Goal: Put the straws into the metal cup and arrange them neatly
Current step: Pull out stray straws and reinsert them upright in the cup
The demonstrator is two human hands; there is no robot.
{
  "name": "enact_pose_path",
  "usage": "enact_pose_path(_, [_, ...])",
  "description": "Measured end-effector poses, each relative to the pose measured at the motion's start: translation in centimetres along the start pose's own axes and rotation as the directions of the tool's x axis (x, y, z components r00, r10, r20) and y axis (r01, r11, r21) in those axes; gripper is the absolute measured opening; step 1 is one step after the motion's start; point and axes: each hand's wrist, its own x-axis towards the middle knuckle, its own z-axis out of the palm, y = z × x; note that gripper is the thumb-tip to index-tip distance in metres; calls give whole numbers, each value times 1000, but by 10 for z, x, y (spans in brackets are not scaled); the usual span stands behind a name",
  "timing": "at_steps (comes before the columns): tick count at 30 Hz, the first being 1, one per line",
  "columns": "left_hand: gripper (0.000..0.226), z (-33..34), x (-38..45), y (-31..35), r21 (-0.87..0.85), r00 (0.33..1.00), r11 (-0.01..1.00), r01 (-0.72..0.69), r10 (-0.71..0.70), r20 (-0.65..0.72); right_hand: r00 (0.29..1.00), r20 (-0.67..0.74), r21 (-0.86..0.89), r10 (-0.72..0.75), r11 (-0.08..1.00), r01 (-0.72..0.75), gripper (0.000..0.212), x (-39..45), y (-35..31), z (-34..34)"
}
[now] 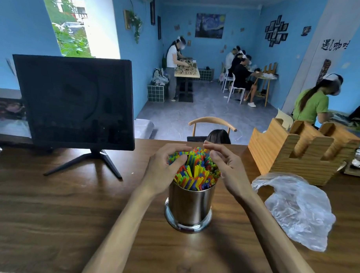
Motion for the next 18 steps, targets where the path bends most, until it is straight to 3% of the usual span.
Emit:
enact_pose_path(7, [22, -5, -4, 0, 127, 1000, 992, 3, -5, 15, 998, 36, -334, -50, 941, 59, 18, -4, 1, -12])
enact_pose_path(18, [14, -6, -4, 21, 228, 996, 974, -8, 27, -80, 990, 120, -543, -71, 830, 125, 10, 2, -21, -16])
